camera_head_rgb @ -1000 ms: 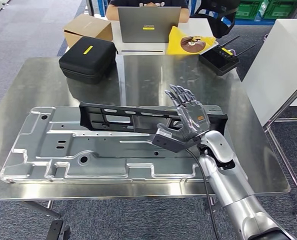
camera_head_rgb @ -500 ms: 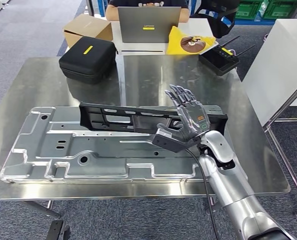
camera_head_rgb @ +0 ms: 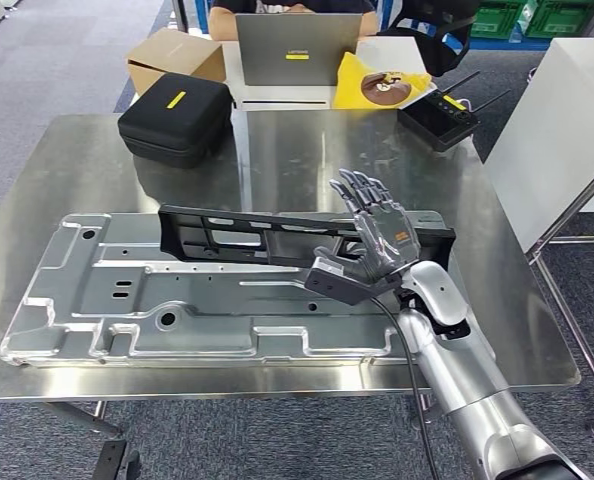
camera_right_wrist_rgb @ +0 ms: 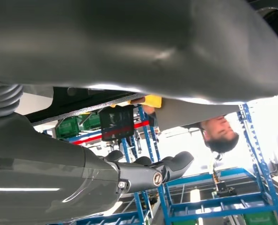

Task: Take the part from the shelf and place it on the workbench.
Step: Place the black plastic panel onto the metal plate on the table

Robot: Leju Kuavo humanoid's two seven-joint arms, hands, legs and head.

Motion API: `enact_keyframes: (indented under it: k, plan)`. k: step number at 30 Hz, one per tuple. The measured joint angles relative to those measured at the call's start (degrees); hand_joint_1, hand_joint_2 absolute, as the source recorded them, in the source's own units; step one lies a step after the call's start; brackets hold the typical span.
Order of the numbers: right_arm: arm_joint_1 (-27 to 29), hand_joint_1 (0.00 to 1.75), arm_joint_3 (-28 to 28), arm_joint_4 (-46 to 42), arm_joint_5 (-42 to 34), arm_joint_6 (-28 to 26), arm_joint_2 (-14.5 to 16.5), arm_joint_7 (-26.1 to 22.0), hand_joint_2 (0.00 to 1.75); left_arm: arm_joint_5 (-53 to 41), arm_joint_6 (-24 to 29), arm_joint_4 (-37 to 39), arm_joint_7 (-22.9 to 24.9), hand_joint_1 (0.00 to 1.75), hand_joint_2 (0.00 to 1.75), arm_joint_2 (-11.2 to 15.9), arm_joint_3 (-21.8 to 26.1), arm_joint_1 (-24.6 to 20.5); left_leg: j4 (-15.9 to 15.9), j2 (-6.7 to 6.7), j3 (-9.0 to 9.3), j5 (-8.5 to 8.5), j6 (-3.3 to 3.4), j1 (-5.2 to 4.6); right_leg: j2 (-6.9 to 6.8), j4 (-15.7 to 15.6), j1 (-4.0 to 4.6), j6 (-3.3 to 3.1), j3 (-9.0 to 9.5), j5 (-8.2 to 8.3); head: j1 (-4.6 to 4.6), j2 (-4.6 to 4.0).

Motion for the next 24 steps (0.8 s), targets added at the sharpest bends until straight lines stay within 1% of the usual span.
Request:
enact_keyframes:
  k: [24]
  plan:
    - [0.0,0.0,0.0,0.0,0.0,0.0,-0.01,0.0,0.0,0.0,0.0,0.0,-0.01,0.0,0.0,0.0,0.0,0.0,0.0,0.0,0.0,0.0,0.0,0.0,0.0,0.0,0.0,0.0,0.0,0.0,0.0,0.0]
